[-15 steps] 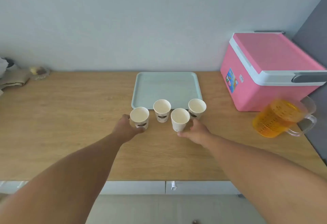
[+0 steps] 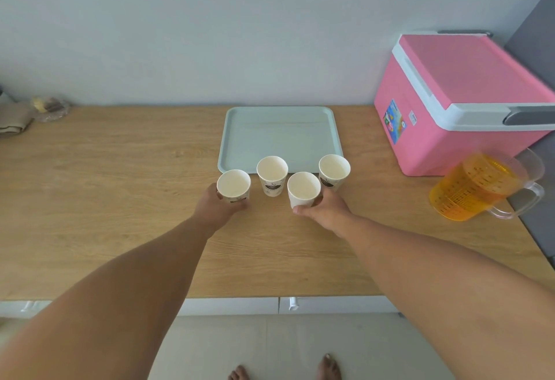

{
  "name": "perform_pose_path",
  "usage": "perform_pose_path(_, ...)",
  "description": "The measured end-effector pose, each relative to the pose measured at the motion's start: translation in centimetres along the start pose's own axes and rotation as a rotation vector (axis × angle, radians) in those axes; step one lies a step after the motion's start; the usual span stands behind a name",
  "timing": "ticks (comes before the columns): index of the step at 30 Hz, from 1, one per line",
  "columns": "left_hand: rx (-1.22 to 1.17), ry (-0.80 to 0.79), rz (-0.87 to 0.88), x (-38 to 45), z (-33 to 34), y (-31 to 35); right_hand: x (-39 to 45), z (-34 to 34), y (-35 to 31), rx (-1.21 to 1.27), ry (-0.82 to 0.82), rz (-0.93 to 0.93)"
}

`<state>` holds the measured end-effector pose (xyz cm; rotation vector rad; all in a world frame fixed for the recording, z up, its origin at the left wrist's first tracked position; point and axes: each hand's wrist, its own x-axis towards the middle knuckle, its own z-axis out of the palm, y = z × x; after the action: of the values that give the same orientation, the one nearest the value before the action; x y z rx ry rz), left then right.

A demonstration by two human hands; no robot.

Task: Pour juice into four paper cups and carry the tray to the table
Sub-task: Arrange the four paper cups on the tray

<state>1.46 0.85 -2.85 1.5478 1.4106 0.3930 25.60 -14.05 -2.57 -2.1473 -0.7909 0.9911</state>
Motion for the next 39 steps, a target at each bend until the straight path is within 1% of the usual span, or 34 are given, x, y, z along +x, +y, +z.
perform_pose_path(10,0.027,-0.027,0.036,-0.9,-0.4,-0.5,-1.8,-0.1,0.2,-0.013,0.02,-0.017)
perform_pose_path(14,0.028,-0.031,0.056,-1.4,-0.9,0.3,-2.6,-0.8,-0.7,-0.008,0.031,-0.029)
perform_pose_path(20,0.063,0.022,0.115,-2.2,-2.6,3.5,-3.2,-2.7,-3.3,-0.003,0.022,-0.078)
perform_pose_path(25,0.054,0.032,0.174,-2.6,-3.5,6.7,-3.4,-5.0,-5.6,-0.003,0.011,-0.129)
perform_pose_path(33,0.021,0.035,0.219,-2.9,-2.6,12.5,-2.4,-9.4,-9.9,-0.022,0.011,-0.222)
perform_pose_path(39,0.01,0.054,0.239,-1.8,-1.8,15.0,0.0,-11.2,-11.4,-0.056,0.005,-0.265)
